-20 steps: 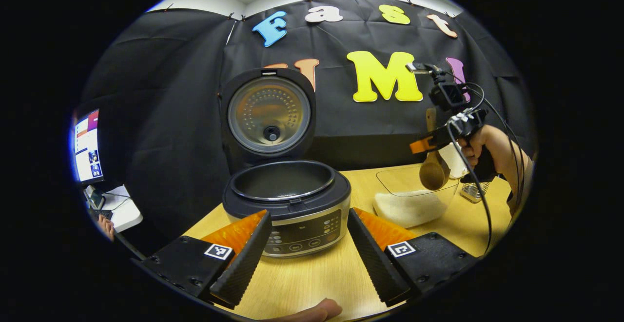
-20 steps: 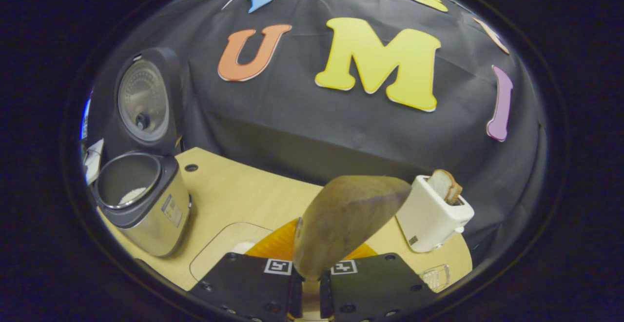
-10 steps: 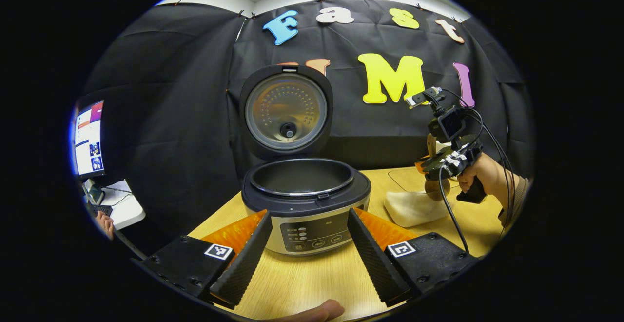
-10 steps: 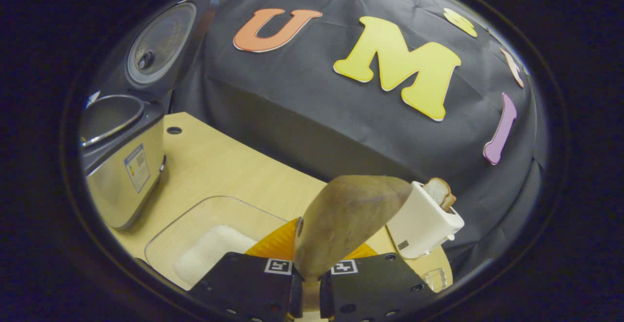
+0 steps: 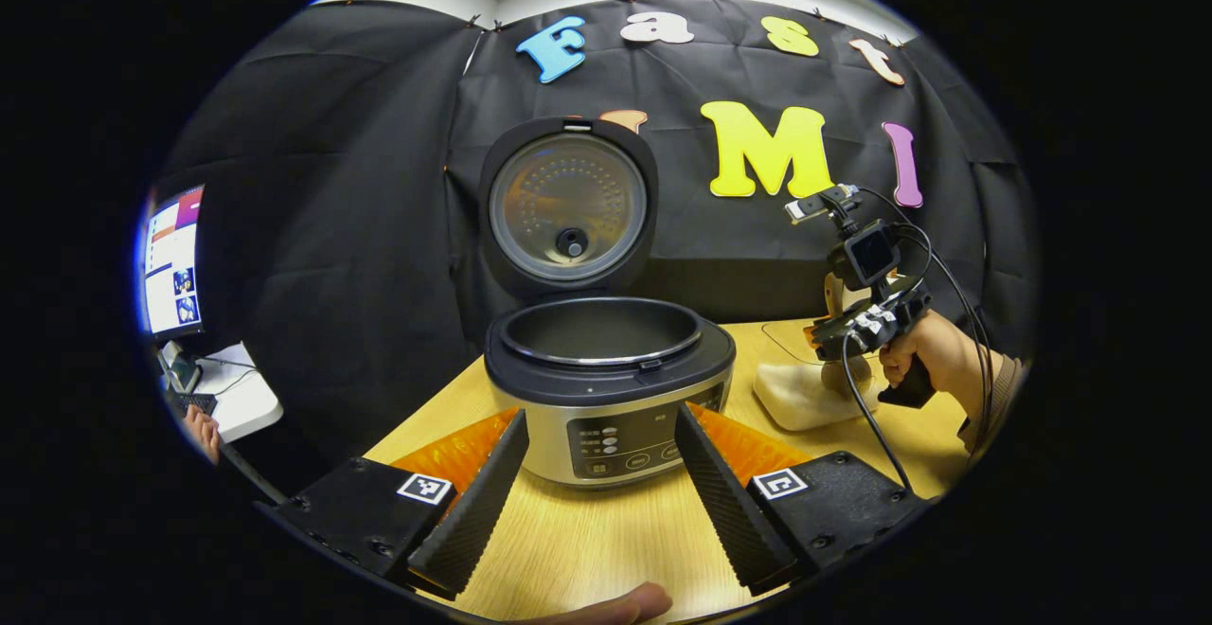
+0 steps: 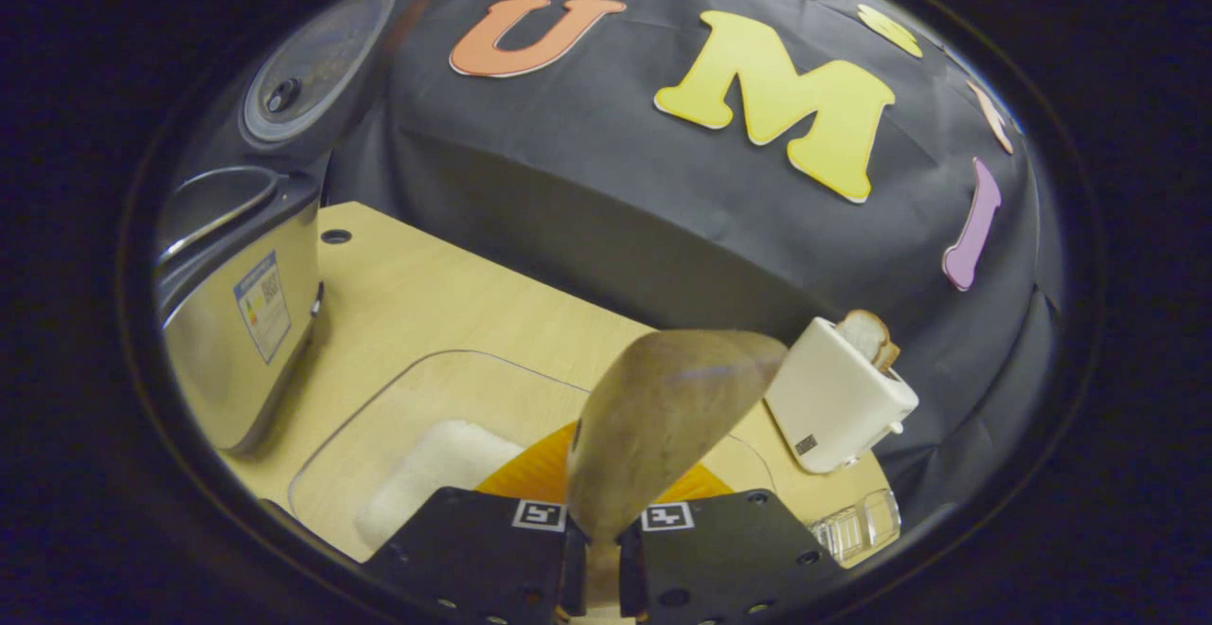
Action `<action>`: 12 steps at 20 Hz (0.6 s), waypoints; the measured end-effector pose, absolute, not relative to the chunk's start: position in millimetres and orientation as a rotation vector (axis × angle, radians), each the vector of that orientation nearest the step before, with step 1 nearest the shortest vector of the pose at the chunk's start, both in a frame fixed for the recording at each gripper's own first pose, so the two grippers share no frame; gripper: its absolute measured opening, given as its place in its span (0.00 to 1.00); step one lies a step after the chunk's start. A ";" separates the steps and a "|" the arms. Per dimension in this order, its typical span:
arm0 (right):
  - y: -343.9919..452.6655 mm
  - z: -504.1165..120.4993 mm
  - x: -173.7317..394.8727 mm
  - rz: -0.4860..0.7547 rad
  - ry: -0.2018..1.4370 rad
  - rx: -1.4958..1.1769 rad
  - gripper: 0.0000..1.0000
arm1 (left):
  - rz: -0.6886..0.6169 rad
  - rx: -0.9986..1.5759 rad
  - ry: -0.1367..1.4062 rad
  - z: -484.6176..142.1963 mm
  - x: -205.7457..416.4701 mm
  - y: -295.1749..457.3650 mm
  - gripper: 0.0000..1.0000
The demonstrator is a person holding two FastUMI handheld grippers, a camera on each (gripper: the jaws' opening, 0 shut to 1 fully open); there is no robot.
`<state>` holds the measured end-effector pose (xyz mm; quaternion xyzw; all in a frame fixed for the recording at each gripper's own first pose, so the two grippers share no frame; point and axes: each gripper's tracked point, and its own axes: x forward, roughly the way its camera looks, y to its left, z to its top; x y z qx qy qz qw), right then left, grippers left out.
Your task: Close the left gripper, press the button to open the rice cooker; take a wooden spoon from the chopstick holder with the right hand, scoop a spoonful of rice and pour it into the rice cooker, then put the wooden spoon back into the chopstick holder.
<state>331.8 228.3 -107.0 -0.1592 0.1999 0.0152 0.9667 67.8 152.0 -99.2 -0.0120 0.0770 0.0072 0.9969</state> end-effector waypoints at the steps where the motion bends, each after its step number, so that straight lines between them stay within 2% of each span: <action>1: 235.6 -105.7 331.8 0.043 0.400 -0.271 0.13 | 0.017 -0.024 0.157 -100.4 66.9 154.9 0.99; 4: 247.8 -106.6 326.6 0.052 0.411 -0.127 0.16 | 0.033 0.010 0.151 -101.0 64.7 163.4 0.99; 5: 248.5 -106.6 323.6 0.049 0.409 -0.099 0.13 | 0.036 0.016 0.147 -100.2 64.5 164.1 0.99; 12: 241.1 -108.8 321.3 0.052 0.408 0.251 0.14 | 0.013 0.012 0.138 -98.5 64.6 158.3 0.99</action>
